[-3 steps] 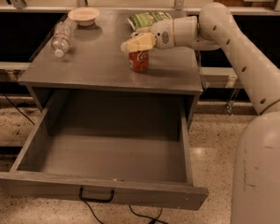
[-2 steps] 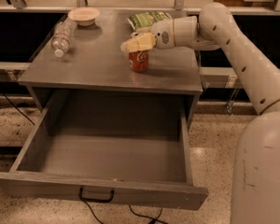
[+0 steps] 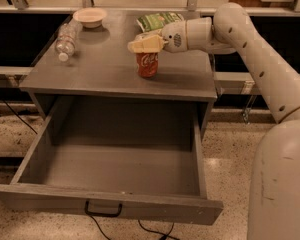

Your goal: Place coke can into top drawer

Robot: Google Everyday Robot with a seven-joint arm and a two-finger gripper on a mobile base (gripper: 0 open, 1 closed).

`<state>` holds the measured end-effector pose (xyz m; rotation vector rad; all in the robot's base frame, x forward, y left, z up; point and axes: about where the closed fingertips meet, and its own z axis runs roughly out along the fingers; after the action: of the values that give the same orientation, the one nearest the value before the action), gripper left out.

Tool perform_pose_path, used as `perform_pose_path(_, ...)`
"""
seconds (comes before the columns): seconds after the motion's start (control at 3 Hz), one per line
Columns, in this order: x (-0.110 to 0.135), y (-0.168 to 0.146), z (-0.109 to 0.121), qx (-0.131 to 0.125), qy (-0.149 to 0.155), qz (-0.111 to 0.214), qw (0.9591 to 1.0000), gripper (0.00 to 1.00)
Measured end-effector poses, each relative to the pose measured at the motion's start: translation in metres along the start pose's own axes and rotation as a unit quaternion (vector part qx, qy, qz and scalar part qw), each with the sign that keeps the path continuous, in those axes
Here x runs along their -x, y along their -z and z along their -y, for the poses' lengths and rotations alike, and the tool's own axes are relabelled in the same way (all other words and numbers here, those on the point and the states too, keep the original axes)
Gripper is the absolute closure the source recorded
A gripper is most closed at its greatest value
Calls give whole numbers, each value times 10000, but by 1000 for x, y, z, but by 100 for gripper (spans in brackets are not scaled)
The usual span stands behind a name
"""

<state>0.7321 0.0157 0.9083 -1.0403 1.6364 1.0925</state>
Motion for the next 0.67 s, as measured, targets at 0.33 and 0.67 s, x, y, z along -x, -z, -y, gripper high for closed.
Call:
perform_pose_path(0.33,0,0,0,0,0,0,10000,72)
perform_pose_path(0.67,0,0,0,1,0,0,10000,100)
